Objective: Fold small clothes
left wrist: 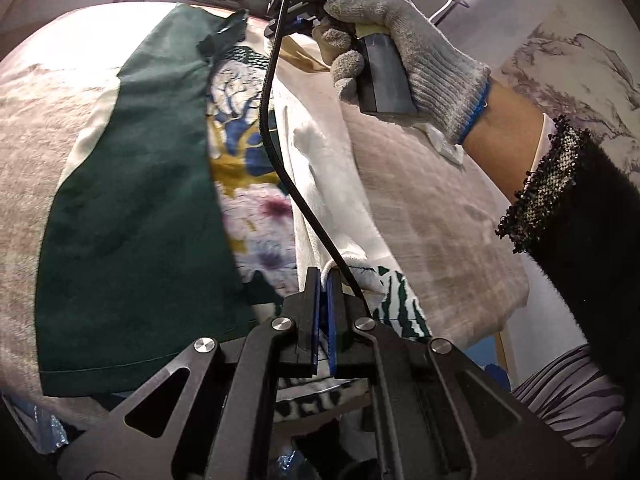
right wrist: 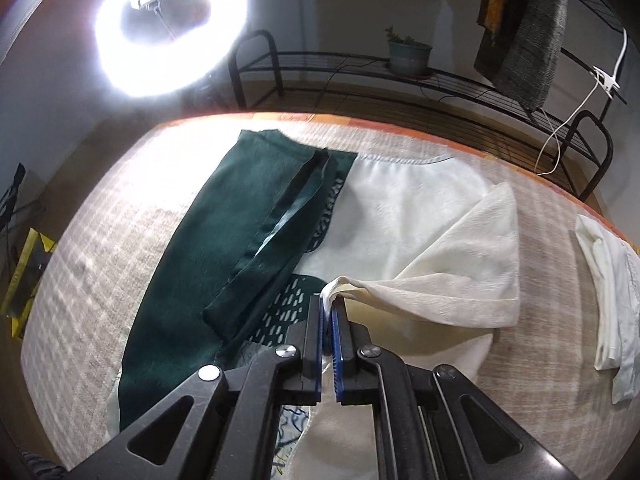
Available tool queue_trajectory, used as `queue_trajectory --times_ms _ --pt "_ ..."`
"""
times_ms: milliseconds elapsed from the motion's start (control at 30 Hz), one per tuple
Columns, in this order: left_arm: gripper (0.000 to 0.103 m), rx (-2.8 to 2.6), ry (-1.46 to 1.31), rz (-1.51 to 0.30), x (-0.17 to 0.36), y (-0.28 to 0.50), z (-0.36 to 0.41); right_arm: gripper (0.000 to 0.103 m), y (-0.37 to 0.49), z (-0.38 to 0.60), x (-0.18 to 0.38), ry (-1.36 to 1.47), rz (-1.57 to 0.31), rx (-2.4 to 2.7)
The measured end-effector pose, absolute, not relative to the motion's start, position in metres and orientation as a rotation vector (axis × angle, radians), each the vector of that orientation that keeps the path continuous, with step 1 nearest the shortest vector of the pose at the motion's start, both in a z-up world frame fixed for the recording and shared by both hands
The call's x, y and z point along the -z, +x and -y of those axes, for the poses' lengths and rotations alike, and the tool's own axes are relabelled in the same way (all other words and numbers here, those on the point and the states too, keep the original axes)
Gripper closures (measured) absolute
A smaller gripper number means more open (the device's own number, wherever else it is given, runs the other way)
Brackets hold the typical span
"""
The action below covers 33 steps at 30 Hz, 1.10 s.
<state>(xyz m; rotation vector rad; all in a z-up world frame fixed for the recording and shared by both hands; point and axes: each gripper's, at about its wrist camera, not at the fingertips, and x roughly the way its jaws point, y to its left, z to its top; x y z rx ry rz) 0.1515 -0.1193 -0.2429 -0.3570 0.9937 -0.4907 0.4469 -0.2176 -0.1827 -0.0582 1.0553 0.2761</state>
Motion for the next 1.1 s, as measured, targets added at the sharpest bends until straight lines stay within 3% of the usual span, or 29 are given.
queue_trajectory --times_ms 167,233,267,300,400,467,700,867,1033,1100 --pt "0.103 0.443 -0.35 -1.044 0.248 0.154 0.11 0.099 0.451 0.205 0.197 -0.047 -1.091 -0.313" --pt "0.102 0.424 -0.372 -1.072 0.248 0.154 0.104 0.089 0.452 0.2 0.204 -0.033 -1.123 -0.355" --pt "0.102 0.426 -0.371 -1.076 0.247 0.153 0.103 0.072 0.452 0.198 0.206 -0.03 -1.135 -0.371" --pt "0.102 0.428 -0.361 -1.074 0.244 0.152 0.101 0.065 0.451 0.198 0.207 -0.023 -1.141 -0.392" --pt "0.093 0.438 -0.324 -1.062 0.23 0.145 0.096 0.066 0.446 0.208 0.196 0.007 -1.114 -0.474" --pt "0.076 0.441 -0.301 -1.042 0.221 0.14 0.091 0.065 0.445 0.224 0.182 0.057 -1.071 -0.497" --pt "0.074 0.444 -0.192 -1.003 0.192 0.126 0.058 0.053 0.462 0.33 0.18 0.289 -1.013 -0.233" --pt "0.074 0.407 -0.21 -0.991 0.18 0.143 0.03 0.055 0.47 0.382 0.216 0.474 -1.049 -0.145" --pt "0.074 0.356 -0.283 -1.003 0.192 0.16 0.011 0.059 0.476 0.384 0.227 0.485 -1.054 -0.176" --pt "0.074 0.344 -0.312 -1.027 0.198 0.163 0.008 0.077 0.48 0.377 0.23 0.465 -1.063 -0.197"
